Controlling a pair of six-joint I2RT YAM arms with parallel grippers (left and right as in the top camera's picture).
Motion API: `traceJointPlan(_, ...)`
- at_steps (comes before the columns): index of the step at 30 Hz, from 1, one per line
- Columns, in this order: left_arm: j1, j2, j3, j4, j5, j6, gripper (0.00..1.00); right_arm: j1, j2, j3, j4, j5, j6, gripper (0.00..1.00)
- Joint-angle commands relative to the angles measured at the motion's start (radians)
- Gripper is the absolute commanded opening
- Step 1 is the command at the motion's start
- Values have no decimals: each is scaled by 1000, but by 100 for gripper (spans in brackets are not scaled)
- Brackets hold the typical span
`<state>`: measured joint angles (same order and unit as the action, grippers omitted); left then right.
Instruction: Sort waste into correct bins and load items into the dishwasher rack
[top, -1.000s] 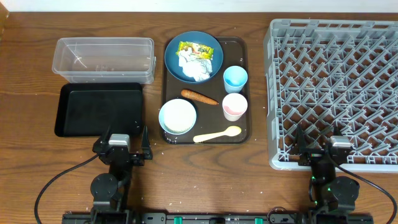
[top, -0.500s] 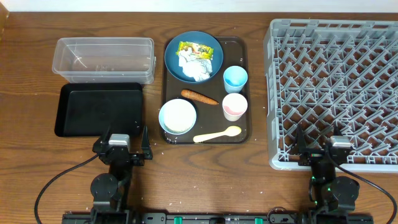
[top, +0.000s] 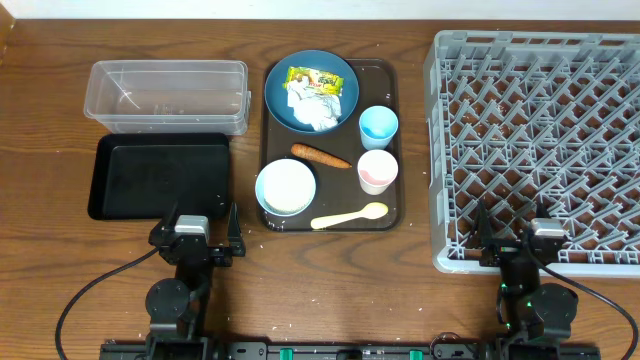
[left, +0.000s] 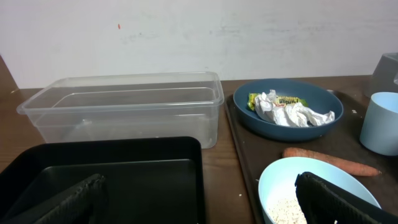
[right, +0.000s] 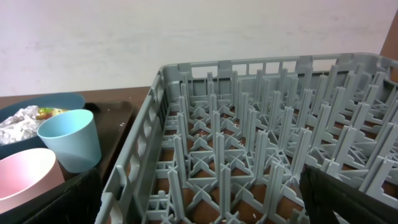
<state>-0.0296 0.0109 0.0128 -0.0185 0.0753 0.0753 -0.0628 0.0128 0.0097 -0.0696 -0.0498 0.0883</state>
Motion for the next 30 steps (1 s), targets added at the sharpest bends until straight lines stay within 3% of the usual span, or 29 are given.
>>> traceJointPlan(1, 4, -7, -9, -44, 19, -8, 98, -2, -7, -4, 1, -4, 12, 99)
traceJointPlan(16, 4, -7, -9, -37, 23, -9, 98, -2, -7, -4, 55, -24, 8, 99)
traceJointPlan(21, 4, -7, -5, 37, 23, -108, 98, -2, -7, -2, 170, -121, 8, 99)
traceJointPlan(30, 4, 42, 132, 47, 57, -107, 98, -2, 32, 109, 163, -177, -24, 99)
